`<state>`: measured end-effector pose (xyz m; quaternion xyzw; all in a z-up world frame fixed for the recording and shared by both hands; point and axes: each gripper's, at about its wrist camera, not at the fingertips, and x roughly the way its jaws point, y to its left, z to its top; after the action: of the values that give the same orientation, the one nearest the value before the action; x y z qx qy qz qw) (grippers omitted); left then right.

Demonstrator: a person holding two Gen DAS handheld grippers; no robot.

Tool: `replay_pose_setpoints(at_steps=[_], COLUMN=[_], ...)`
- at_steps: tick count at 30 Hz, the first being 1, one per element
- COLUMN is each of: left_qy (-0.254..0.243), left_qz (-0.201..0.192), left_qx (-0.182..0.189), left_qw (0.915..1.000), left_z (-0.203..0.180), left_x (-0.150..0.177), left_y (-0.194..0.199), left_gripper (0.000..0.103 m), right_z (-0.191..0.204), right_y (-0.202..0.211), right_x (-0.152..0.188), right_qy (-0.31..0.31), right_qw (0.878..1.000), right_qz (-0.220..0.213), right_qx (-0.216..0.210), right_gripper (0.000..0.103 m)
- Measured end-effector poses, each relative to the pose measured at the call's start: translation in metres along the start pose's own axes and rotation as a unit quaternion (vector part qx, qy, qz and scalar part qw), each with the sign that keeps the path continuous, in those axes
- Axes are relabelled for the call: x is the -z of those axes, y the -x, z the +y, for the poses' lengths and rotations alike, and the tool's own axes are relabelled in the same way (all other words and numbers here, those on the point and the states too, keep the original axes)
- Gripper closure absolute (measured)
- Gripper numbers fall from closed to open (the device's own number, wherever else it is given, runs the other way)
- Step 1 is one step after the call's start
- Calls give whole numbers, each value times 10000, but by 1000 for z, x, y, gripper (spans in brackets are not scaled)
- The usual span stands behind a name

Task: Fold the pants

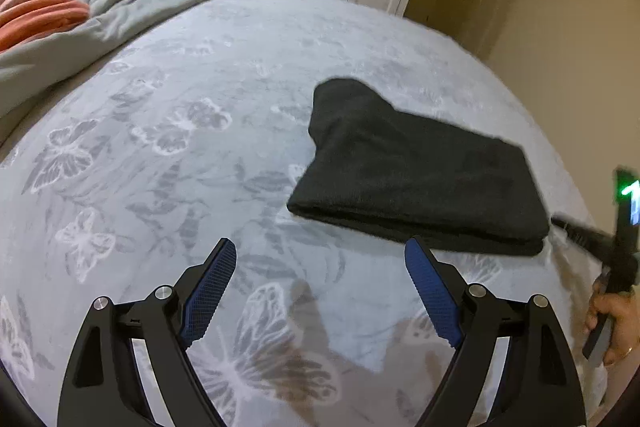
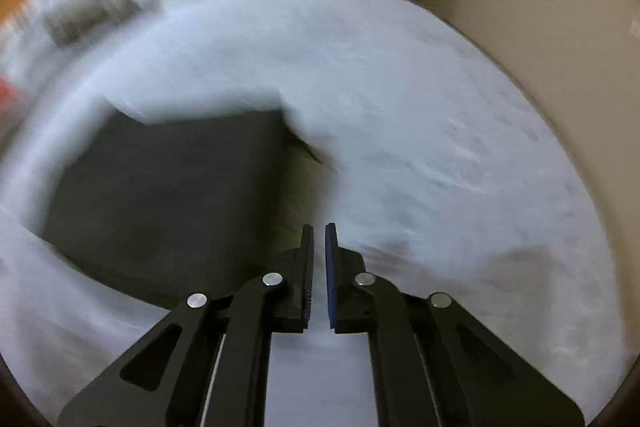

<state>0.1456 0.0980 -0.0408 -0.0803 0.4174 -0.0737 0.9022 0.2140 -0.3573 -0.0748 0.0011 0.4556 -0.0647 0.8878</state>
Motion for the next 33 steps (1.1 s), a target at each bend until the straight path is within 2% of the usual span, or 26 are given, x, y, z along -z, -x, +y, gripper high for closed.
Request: replay_pose_setpoints(at_steps=[1, 2, 4, 5, 6, 7, 8, 9, 11, 12, 13, 14, 15, 17, 18, 19, 20, 21, 22, 25, 26, 28, 29, 31, 32, 33], left_qy=[55, 147, 437, 701, 1071, 1446, 1688, 1959, 2395, 2385, 2283, 2201, 2148, 1729, 1677, 1647, 1516, 1331, 1133, 850, 609, 138, -60, -322, -460, -548], left_qz=[63, 63, 26, 46, 119, 244, 377, 575, 868, 779, 745, 847, 829, 671, 701, 802, 943, 1001, 959, 668, 505, 168, 24, -113, -169, -200], left_qx=[41, 112, 417, 642, 886, 1163, 1360, 1566, 1775, 1691, 1592, 1699, 1719, 1658, 1623, 1566, 1346, 1063, 779, 425, 323, -4, -169, -395, -489, -549], left_qw=[10000, 9998, 9982, 9955, 9902, 9823, 9755, 9663, 9506, 9531, 9576, 9568, 9578, 9686, 9699, 9705, 9747, 9803, 9858, 9932, 9963, 9998, 9998, 9986, 9976, 9968], left_z=[0, 3, 13, 23, 34, 45, 52, 59, 67, 66, 63, 58, 54, 43, 41, 40, 36, 32, 28, 20, 13, -1, -7, -13, -17, -20], left_x=[-2, -5, -14, -22, -30, -35, -38, -39, -34, -33, -34, -35, -35, -36, -35, -33, -30, -26, -22, -18, -18, -14, -11, -6, -1, 1], left_y=[-5, -7, -11, -16, -25, -38, -50, -65, -95, -98, -98, -96, -88, -62, -58, -58, -63, -65, -62, -36, -22, 2, 11, 22, 27, 31], left_gripper=[19, 19, 19, 19, 19, 19, 19, 21, 42, 61, 72, 90, 91, 91, 91, 91, 90, 86, 82, 79, 77, 66, 65, 60, 60, 56], right_z=[-9, -25, -38, -39, -36, -28, -20, -10, 9, 20, 27, 34, 34, 35, 34, 34, 38, 35, 32, 36, 39, 52, 57, 60, 59, 52], right_y=[-13, -11, 2, 13, 21, 27, 28, 27, 15, 6, -2, -9, -3, 17, 26, 32, 27, 16, 13, 33, 51, 74, 74, 49, 18, -1], right_x=[7, 17, 17, 13, 11, 8, 7, 8, 10, 13, 13, 15, 14, 6, 3, 2, 6, 4, 12, 17, 15, 9, 8, 7, 12, 20], right_qy=[-145, -566, -1086, -1296, -1385, -1406, -1394, -1387, -1223, -1055, -900, -765, -779, -657, -526, -364, -80, 8, 25, -84, -5, 192, 245, 274, 252, 123], right_qw=[9994, 9971, 9916, 9858, 9801, 9746, 9733, 9727, 9731, 9755, 9783, 9773, 9786, 9798, 9819, 9854, 9909, 9930, 9943, 9984, 9982, 9951, 9946, 9966, 9982, 9972], right_qz=[314, 277, 271, 207, 99, 14, -16, -49, 149, 266, 328, 444, 366, 216, 67, -27, 81, 193, 254, 92, -238, -738, -762, -436, 136, 505], right_qx=[-85, -417, -655, -1044, -1416, -1741, -1824, -1860, -1948, -1912, -1839, -1927, -1868, -1878, -1819, -1663, -1343, -1161, -1031, -553, -557, -624, -668, -647, -522, -531], right_gripper=[99, 98, 93, 85, 52, 31, 9, 9, 12, 38, 53, 59, 70, 72, 71, 68, 64, 52, 49, 49, 49, 50, 52, 52, 52, 51])
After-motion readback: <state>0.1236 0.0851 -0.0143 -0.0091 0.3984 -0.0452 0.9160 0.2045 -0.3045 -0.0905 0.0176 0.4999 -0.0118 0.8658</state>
